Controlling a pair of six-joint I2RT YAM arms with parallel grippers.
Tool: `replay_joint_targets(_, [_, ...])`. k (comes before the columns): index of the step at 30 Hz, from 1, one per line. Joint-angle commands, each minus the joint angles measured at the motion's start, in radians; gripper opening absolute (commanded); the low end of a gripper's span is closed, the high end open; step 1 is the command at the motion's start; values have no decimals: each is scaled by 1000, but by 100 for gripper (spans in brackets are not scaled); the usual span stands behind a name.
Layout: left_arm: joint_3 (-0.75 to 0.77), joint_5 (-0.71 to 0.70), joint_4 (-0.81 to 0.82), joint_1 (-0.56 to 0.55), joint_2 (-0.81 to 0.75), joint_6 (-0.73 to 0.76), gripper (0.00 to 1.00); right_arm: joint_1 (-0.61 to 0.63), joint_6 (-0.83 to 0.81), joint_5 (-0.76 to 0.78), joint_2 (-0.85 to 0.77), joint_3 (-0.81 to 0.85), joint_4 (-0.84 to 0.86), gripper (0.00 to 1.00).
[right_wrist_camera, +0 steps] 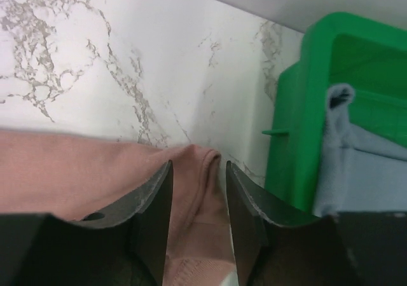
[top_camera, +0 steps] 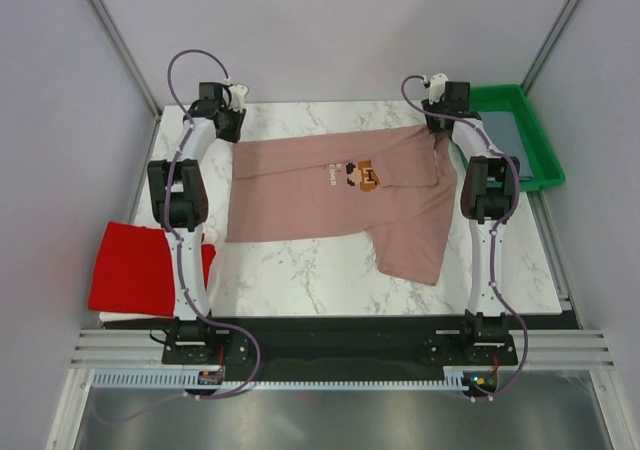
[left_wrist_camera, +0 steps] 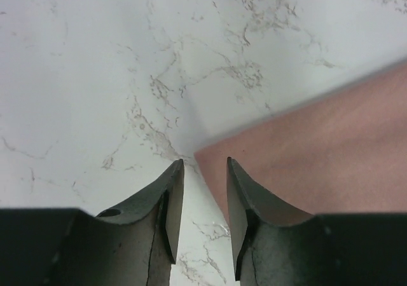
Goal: Fold and stack the t-shirts
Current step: Fold the tshirt
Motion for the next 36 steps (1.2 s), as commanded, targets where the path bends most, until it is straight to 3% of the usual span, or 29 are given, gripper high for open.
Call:
replay_joint_targets(1, [41,-70,63,8,-168,-79,41,-33,26,38,-179,-1,64,47])
replay_joint_targets(5, [-96,-65,43,-31,-336,-67,46,-35,8,-128,-420,-134,-13,52])
replay_joint_targets(9, [-301,25,-20,-34,-518,-16,50,-35,-139,-291,-661,-471,-105,53])
replay_joint_targets(17, [-696,29,-81,-34,-808,79,50,-13,-667,-462,-1032,-991,-514,51])
replay_joint_targets(20, [-765,22,-112,-34,-863,111,50,2,-910,-474,-1178,-1250,-586,51])
replay_joint_targets(28, [-852,39,-149,-32,-888,127,50,53,-1412,-439,-1520,-1575,-749,49])
replay_joint_targets(31, [-861,42,-155,-32,-874,116,50,56,-1550,-434,-1578,-1641,-797,50])
replay_joint_targets(36, [-870,49,-155,-32,-872,101,50,76,-1591,-433,-1550,-1667,-793,50])
